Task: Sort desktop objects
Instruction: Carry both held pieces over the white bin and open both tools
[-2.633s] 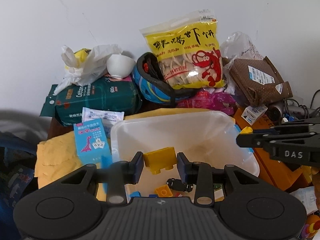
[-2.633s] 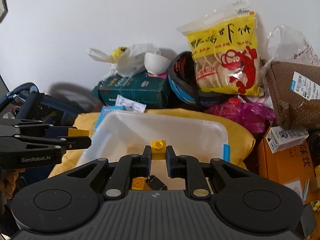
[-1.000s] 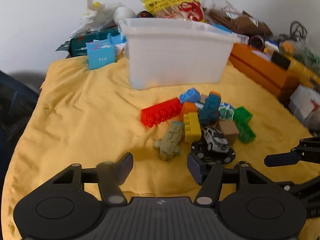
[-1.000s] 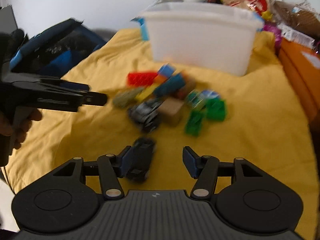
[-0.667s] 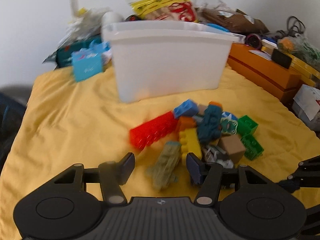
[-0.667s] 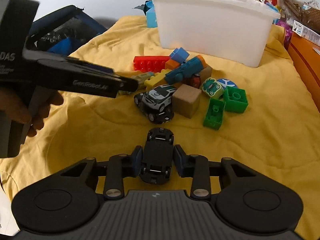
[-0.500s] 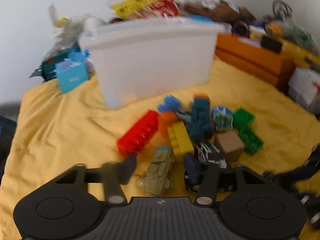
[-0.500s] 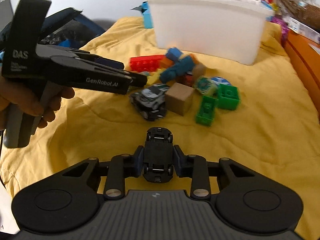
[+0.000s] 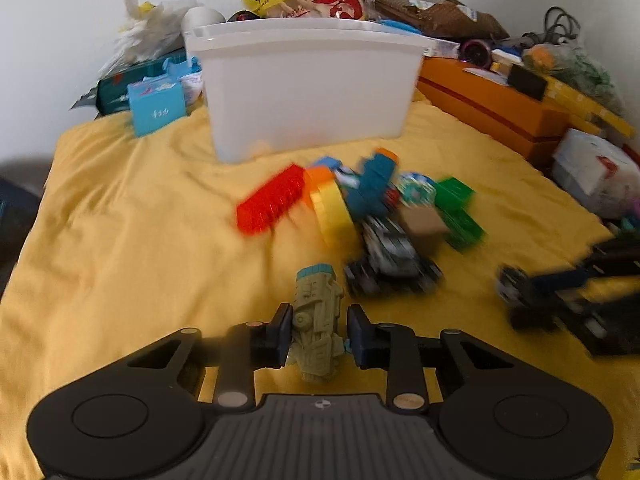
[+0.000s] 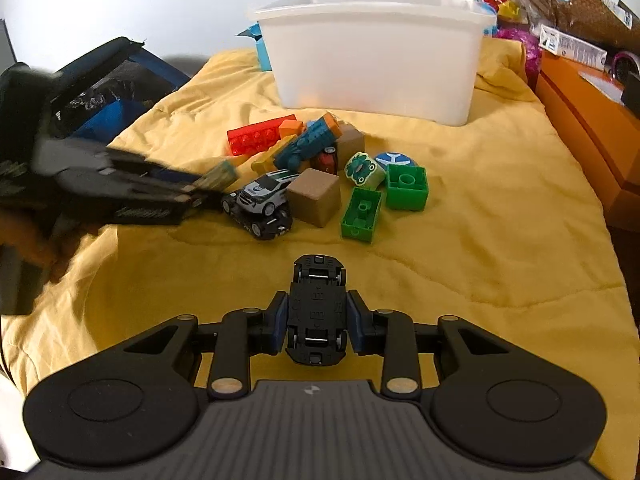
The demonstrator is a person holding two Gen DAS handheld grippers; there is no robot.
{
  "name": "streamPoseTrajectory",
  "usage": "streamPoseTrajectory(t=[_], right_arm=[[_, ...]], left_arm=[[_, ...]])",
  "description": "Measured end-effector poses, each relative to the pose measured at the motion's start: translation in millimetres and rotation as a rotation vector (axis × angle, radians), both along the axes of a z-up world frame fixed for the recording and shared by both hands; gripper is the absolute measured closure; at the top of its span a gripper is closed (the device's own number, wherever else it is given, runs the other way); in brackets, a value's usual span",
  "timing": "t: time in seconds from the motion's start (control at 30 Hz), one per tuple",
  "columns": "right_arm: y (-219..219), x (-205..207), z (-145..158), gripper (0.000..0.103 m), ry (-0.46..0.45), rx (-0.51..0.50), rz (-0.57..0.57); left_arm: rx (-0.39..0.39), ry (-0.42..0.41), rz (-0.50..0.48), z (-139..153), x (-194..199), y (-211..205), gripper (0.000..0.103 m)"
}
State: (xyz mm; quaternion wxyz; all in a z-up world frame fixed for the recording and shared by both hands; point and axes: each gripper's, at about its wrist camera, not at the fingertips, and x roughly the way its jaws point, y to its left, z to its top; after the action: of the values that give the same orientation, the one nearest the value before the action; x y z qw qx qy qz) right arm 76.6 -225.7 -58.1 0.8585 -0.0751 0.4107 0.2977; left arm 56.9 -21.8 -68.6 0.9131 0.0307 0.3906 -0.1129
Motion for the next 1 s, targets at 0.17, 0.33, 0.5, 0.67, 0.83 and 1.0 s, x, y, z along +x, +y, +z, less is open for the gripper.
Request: streamPoseTrajectory(t=[0.17,0.33,0.5,0.67,0.83,1.0], right_arm=[[-3.9,-1.3,-4.1,0.052,-0.001,-0.026,-0.033],[-2.9,-1.4,-4.8,0.051,0.001,-0.024,-0.036],[1.1,0.1,-5.8,0.070,0.015,-0.018,-0.033],[-4.2,-0.1,5.1,0.070,0.019,0.027,-0.041],[-14.6,7.4,26.9,0.070,-0.002,0.084,-0.078],[-16.9,26.5,66.5,0.070,-0.071,0.158,-0.100]], left_arm=[[-0.044,0.020,0.084,-6.8,-21.7,7.0,0.052],[-0.048,0.019,0.073,-6.6,-9.6,1.9,0.051],[-0.051,0.016,0.052,-1.8,-9.1,-3.1,0.076],[-0.069,0.002,0.052,11.6,-16.5,-1.8,0.076],[-0.104,-0.065,0.104,50.3,-19.5,7.9,0.076],[-0.144,-0.149,0.147,98.8,-4.2,19.3,0.076]])
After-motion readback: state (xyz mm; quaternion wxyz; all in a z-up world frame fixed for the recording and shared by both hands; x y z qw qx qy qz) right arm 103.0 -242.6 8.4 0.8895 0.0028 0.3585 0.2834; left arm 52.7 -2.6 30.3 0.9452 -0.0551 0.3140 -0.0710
